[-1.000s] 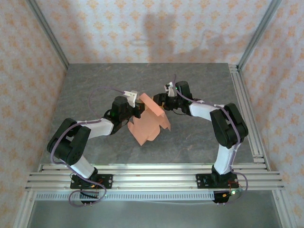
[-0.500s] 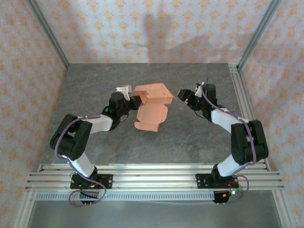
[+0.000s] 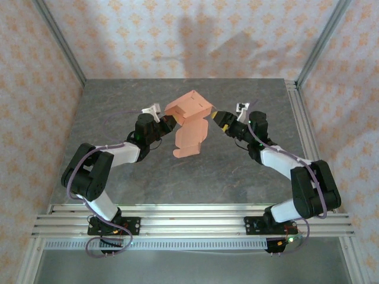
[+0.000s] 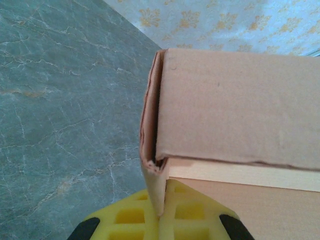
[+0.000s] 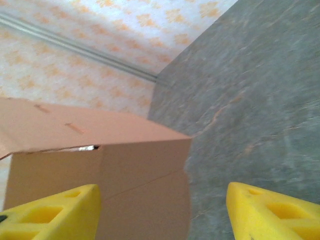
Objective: Fold the paper box
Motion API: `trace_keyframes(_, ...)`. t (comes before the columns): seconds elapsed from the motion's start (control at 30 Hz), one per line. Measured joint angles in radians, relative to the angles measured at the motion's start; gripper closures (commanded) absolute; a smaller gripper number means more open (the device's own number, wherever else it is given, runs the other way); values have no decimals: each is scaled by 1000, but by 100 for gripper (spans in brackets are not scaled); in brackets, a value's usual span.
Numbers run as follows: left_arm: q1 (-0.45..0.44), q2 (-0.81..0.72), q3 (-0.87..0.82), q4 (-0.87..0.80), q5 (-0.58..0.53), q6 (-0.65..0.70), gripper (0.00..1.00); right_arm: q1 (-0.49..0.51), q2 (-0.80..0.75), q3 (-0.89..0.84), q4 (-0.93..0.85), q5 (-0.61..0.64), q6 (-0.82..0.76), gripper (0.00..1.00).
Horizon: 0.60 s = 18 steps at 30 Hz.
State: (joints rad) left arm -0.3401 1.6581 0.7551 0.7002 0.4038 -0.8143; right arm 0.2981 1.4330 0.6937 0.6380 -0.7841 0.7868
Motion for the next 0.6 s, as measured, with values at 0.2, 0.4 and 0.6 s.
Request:
trace_keyframes(0.2, 0, 0, 0, 13, 7, 0, 100, 21, 6, 34, 59, -41, 52, 35)
trace_keyframes(0.4, 0, -2, 0, 22, 8, 13, 100, 36, 43, 92, 45, -71, 73, 48)
trace_keyframes(0.6, 0, -14, 0, 22, 8, 31, 100, 67, 75, 140, -8, -78, 58, 70)
